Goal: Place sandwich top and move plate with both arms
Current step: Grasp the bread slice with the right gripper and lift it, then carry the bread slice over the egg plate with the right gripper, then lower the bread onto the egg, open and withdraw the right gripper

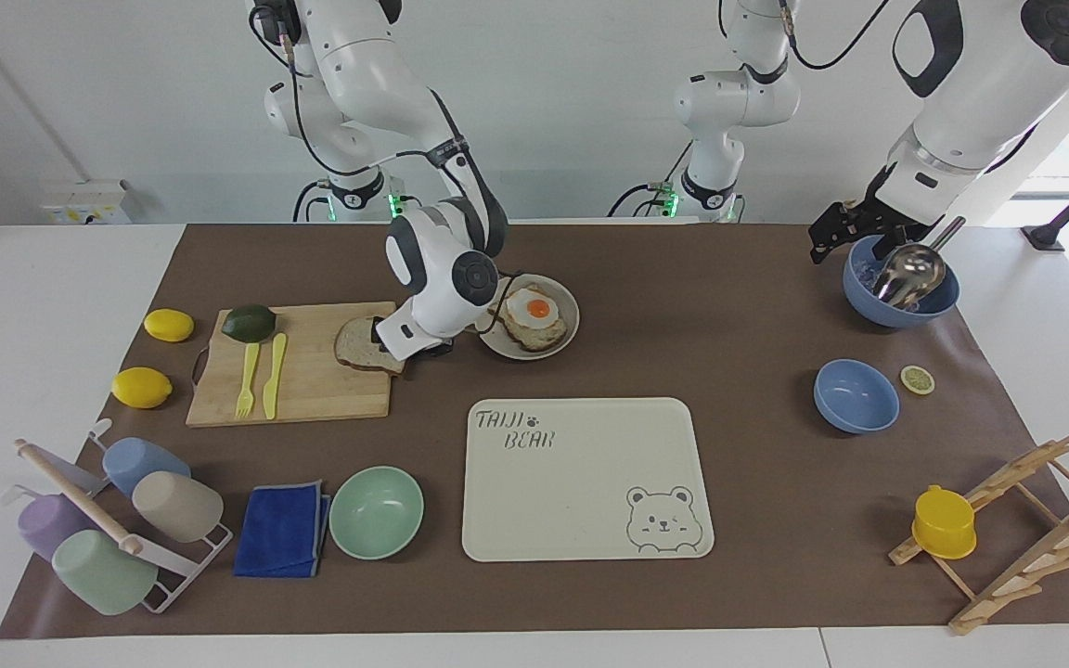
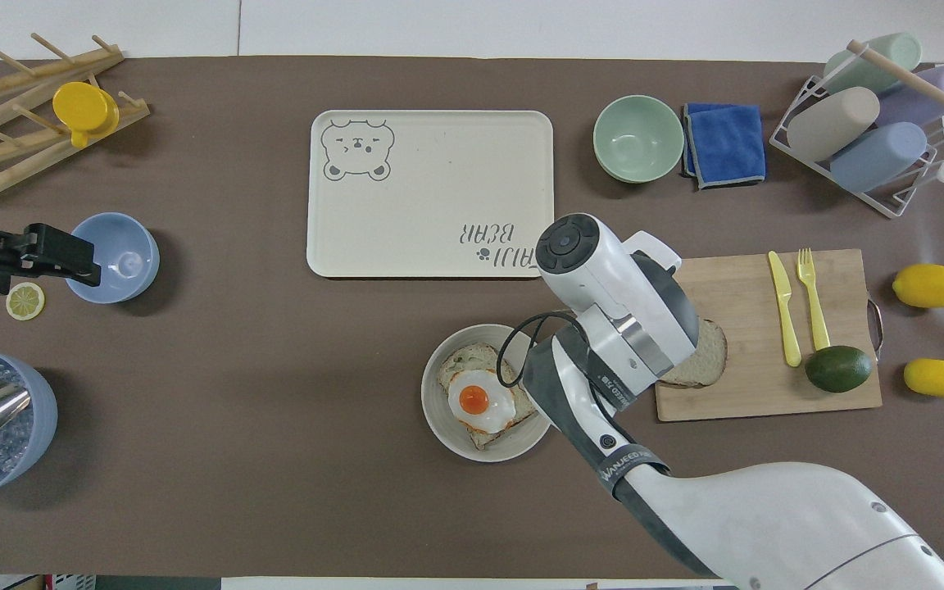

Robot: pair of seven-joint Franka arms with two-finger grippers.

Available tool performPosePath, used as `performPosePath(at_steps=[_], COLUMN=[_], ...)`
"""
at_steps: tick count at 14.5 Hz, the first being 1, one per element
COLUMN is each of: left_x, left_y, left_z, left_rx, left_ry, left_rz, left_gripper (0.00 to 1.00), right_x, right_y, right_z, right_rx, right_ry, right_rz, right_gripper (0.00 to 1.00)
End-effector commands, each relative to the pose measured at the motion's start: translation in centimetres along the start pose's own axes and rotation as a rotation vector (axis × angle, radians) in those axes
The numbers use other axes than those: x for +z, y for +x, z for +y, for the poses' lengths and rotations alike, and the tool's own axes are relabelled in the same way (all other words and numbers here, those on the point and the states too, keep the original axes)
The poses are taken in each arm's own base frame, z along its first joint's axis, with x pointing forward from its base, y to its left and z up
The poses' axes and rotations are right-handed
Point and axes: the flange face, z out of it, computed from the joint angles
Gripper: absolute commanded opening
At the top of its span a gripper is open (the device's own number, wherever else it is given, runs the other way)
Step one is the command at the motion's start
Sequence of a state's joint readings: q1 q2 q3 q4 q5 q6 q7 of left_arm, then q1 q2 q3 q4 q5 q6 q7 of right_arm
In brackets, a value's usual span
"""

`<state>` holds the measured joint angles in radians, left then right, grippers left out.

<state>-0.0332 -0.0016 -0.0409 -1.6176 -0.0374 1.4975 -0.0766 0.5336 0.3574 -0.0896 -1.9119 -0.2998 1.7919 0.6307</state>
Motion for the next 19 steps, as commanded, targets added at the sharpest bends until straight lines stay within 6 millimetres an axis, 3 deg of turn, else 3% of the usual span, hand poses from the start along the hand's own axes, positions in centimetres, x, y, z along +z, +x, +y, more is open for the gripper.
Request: performPosePath(at_steps=[1, 3, 5, 6, 8, 10, 11, 13, 14, 19], left_x=[-0.2, -0.3, -0.3, -0.3, -0.3, -0.3, -0.2, -0.2, -0.1, -0.2], left_y=[-0.8, -0.8, -0.8, -0.8, -0.7, -0.7, -0.7, -0.7, -0.7, -0.7], left_z=[0.1, 0.0, 0.0, 0.0, 0.0, 0.0, 0.0, 0.0, 0.0, -0.6], left_rx=[-0.008, -0.009, -0.011, -0.009, -0.009, -0.006, -0.005, -0.005, -0.003, -0.009], left_ry=[0.013, 0.012, 0.012, 0.012, 0.012, 0.012, 0.012, 0.012, 0.012, 0.011], left_rz=[0.000, 0.003, 0.003, 0.004, 0.006, 0.006, 0.006, 0.006, 0.004, 0.003], left_gripper=[1.00, 1.00, 1.00, 1.00, 1.00, 1.00, 1.00, 1.00, 1.00, 1.00], right_x=[-1.0, -1.4, -4.0, -7.1, -13.8, -18.0, -18.9, -19.4, -18.2, -16.4], right_y=[-0.6, -0.7, -1.0, -1.8, -4.2, -7.0, -8.8, -10.5, -11.7, -12.5], right_z=[0.6, 0.4, -0.4, -1.5, -5.8, -9.5, -11.5, -13.8, -15.7, -17.0], right_rx=[-0.020, -0.041, -0.055, -0.076, -0.146, -0.195, -0.223, -0.167, -0.172, -0.170], right_ry=[-0.008, -0.008, -0.013, -0.022, -0.011, 0.008, 0.017, 0.110, 0.108, 0.169], right_rz=[0.001, 0.003, 0.011, 0.018, 0.073, 0.132, 0.157, 0.154, 0.163, 0.153], right_gripper=[0.02, 0.00, 0.00, 0.00, 0.00, 0.00, 0.00, 0.00, 0.00, 0.00])
